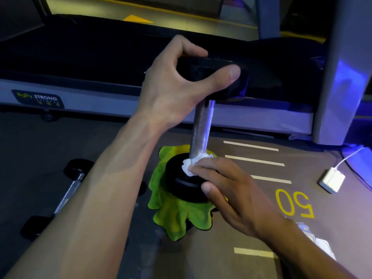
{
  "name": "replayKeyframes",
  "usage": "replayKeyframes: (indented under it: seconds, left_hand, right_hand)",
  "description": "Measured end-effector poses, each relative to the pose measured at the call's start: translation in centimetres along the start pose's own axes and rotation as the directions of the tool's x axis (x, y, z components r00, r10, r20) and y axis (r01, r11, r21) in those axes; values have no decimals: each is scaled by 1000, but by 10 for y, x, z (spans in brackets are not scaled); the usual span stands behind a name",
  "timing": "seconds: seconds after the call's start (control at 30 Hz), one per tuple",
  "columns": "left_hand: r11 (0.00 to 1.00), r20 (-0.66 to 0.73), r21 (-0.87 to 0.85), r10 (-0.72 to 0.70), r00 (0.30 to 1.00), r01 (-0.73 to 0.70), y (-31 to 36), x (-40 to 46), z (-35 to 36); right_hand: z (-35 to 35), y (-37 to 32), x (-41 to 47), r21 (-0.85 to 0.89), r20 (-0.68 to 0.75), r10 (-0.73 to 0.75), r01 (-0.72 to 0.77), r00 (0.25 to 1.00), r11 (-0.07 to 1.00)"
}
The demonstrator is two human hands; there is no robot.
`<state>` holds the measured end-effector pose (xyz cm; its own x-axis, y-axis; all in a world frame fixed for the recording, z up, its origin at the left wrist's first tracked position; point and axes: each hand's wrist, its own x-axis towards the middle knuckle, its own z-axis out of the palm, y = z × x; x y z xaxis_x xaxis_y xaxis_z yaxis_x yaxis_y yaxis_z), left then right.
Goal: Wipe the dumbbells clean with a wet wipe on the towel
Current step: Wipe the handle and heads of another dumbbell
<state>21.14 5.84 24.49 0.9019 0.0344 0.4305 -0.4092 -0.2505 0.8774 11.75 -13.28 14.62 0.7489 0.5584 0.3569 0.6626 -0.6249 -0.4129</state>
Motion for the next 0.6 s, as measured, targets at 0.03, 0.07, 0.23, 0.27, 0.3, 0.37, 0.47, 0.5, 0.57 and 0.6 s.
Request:
replayKeyframes:
  seconds: [0.03,0.07,0.23,0.27,0.3,0.37,0.47,0.5,0.57,0.6]
  left_hand:
    - [1000,20,-19,-5,1000,5,-1,1,-1]
    - [999,38,-37,-12,999,13,-2,2,-2]
    - [996,82,-87,-17,996,24,-3,3,-6]
    - [995,85,-94,-16,996,24,-4,4,-5]
    - [995,84,-102,-16,996,24,-4,4,-5]
    - [993,79,-112,-17,997,26,-5,4,-3]
    - [993,82,-112,-14,997,23,-5,4,-1]
    - [994,88,-107,-12,996,22,-4,3,0]
    - [996,91,-94,-4,996,12,-3,3,0]
    - [996,87,-92,0,996,8,-4,3,0]
  right_hand:
    - [-2,1,4,4,-15,-4,4,1000,1000]
    - [-5,1,10,2,-42,-7,7,999,1000]
    - [-17,2,31,-46,-181,37,-46,983,998]
    - [-12,0,25,-66,-156,30,-41,987,997]
    - [-4,-1,17,-77,-116,22,-31,993,997]
    - [7,-3,2,-45,-76,31,-34,997,998]
    - [1,3,15,21,-152,123,-121,981,992]
    - [-4,4,23,34,-166,149,-146,975,989]
    - [-9,6,35,61,-152,176,-169,972,984]
    - [-8,5,36,62,-144,190,-182,971,981]
